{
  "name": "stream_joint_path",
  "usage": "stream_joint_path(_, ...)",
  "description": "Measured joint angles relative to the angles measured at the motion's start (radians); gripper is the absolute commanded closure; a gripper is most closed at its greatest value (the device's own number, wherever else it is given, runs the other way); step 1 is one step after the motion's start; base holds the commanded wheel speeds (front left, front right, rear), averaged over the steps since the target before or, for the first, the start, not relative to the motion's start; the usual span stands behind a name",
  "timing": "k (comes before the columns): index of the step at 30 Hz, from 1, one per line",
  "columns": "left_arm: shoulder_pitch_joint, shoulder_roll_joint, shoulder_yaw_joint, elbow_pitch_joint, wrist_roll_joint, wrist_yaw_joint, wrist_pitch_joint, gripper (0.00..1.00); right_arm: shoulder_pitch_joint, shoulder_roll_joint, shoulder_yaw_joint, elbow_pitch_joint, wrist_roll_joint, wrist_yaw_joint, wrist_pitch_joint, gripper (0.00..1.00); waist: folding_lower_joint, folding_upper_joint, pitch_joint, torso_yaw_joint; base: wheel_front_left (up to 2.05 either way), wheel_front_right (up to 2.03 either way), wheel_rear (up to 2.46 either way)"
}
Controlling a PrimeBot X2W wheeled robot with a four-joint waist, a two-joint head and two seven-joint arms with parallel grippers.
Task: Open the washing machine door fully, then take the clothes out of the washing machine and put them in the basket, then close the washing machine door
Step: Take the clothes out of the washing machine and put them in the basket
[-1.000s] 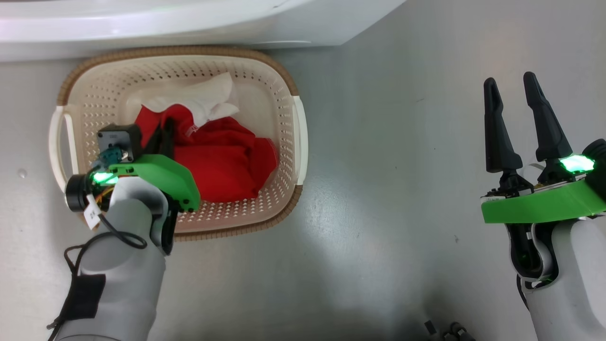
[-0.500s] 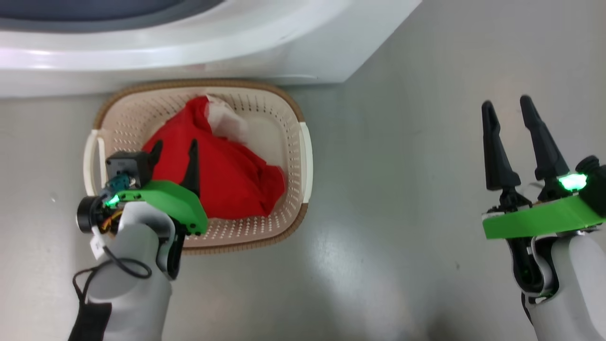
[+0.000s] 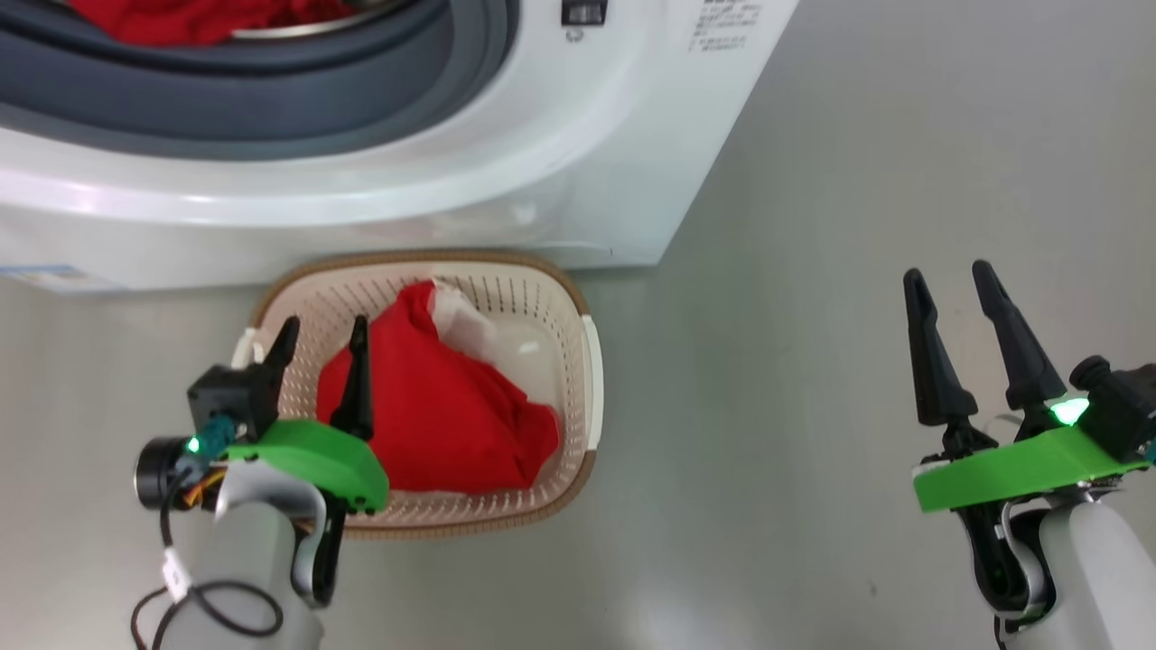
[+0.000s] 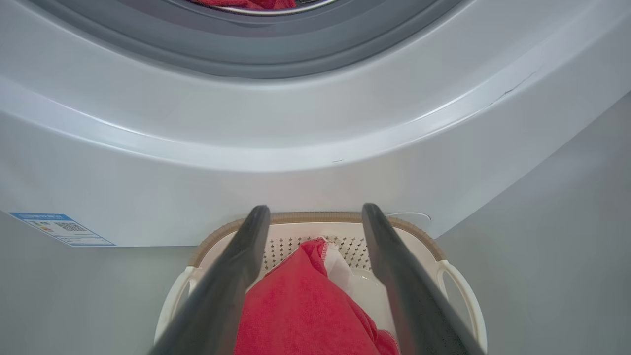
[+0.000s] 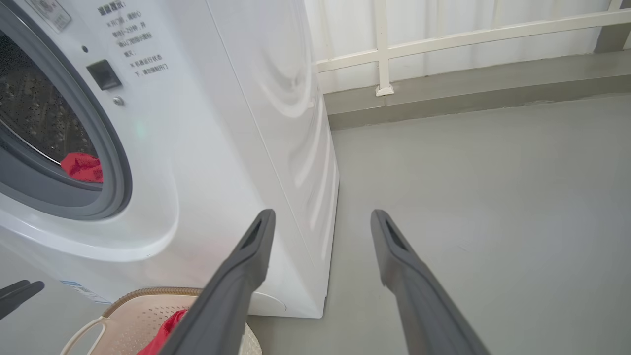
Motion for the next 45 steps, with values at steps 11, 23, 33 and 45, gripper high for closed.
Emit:
stream_joint_path(11, 0.178, 0.002, 0.030, -0.232, 0.021, -0.010, 0.000, 0.00, 0.092, -0.009, 0.002, 0.017, 0.000, 0.000, 0.000, 0.00, 0.0000, 0.0000, -0.150, 0.008, 0.00, 0.00, 0.00)
stream_joint_path(23, 0.370, 0.005, 0.040, -0.431, 0.035, -0.008, 0.000, 0.00, 0.190, -0.010, -0.002, 0.018, 0.000, 0.000, 0.000, 0.00, 0.0000, 0.0000, -0.277, 0.014, 0.00, 0.00, 0.00)
stream_joint_path(33, 0.518, 0.011, 0.058, -0.563, 0.037, 0.019, 0.000, 0.00, 0.257, -0.008, -0.011, 0.007, 0.000, 0.000, 0.000, 0.00, 0.0000, 0.0000, -0.336, 0.016, 0.00, 0.00, 0.00)
stream_joint_path(45, 0.619, 0.016, 0.062, -0.627, 0.035, 0.045, 0.000, 0.00, 0.305, 0.001, -0.023, 0.001, 0.000, 0.000, 0.000, 0.00, 0.0000, 0.0000, -0.365, 0.013, 0.00, 0.00, 0.00)
